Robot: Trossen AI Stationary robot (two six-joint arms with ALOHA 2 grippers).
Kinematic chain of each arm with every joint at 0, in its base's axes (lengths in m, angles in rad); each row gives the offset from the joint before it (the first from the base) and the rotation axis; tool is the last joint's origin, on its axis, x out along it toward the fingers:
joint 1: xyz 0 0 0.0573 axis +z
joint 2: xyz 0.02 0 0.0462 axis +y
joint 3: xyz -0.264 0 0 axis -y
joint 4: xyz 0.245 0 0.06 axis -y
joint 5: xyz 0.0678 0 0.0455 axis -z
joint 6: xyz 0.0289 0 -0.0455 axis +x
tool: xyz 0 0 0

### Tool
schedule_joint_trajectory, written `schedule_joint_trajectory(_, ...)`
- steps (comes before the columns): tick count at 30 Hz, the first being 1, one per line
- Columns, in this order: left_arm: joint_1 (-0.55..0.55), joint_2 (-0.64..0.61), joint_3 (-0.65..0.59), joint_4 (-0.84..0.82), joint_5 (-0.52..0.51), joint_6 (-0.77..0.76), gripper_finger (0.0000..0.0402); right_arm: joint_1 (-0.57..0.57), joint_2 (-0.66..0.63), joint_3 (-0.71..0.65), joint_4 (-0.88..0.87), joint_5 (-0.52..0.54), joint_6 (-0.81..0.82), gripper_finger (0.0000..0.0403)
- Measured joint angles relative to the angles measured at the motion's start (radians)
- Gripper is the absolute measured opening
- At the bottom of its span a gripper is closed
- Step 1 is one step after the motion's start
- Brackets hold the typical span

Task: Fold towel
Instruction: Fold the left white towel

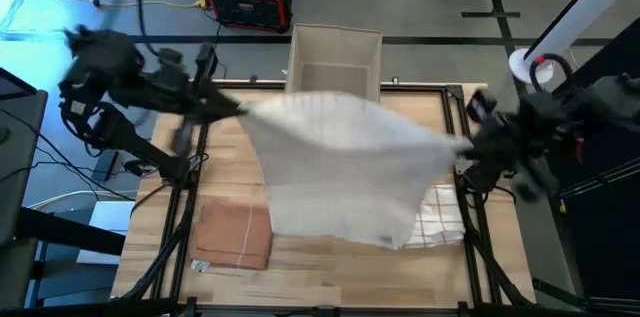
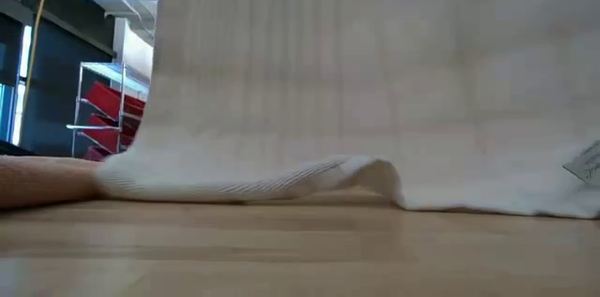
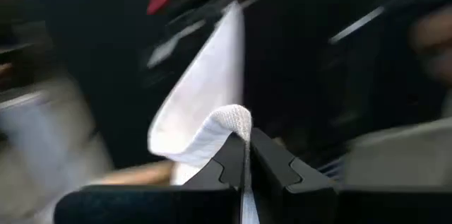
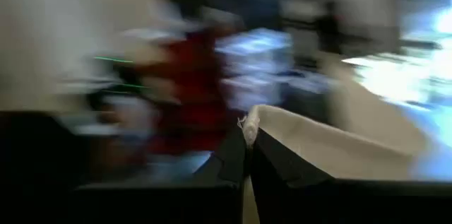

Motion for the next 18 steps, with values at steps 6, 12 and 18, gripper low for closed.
schedule_joint_trajectory(6, -0.119, 0.004, 0.01, 0.173, 0.274, -0.111, 0.0001, 0.062, 0.077, 0.0, 0.129, -0.248, -0.034, 0.0)
schedule_joint_trajectory(12, -0.27, 0.051, 0.01, 0.317, 0.252, -0.08, 0.0001, 0.102, 0.186, 0.061, 0.134, -0.245, -0.065, 0.0)
schedule_joint_trajectory(18, -0.342, 0.067, 0.009, 0.331, 0.151, 0.017, 0.0001, 0.197, 0.323, 0.335, -0.027, -0.136, -0.239, 0.0)
